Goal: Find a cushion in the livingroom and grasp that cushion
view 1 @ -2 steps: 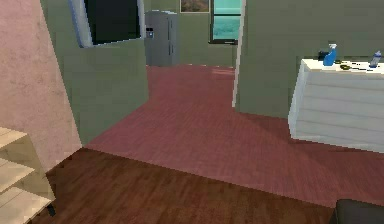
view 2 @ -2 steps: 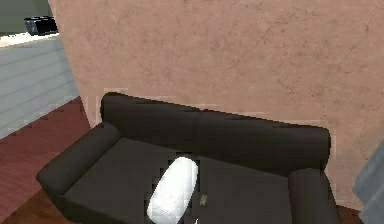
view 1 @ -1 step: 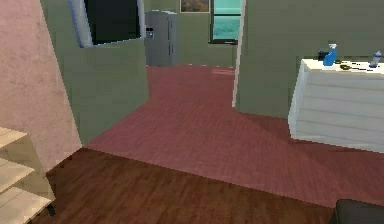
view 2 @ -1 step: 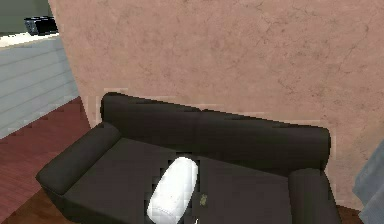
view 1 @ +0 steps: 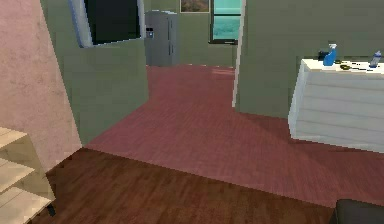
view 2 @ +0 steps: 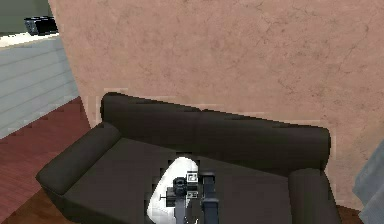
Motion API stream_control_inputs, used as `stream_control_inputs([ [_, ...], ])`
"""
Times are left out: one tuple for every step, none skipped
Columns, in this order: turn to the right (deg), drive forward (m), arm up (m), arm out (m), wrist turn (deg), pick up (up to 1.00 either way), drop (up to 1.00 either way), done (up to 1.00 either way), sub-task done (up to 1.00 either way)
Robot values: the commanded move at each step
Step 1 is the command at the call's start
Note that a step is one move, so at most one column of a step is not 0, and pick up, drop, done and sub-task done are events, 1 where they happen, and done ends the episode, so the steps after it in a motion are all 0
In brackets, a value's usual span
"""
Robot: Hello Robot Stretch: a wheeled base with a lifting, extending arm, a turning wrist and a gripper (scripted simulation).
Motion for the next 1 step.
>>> stream_control_inputs([
  [0.0, 0.00, 0.00, 0.00, 45.0, 0.00, 0.00, 0.00, 0.00],
])
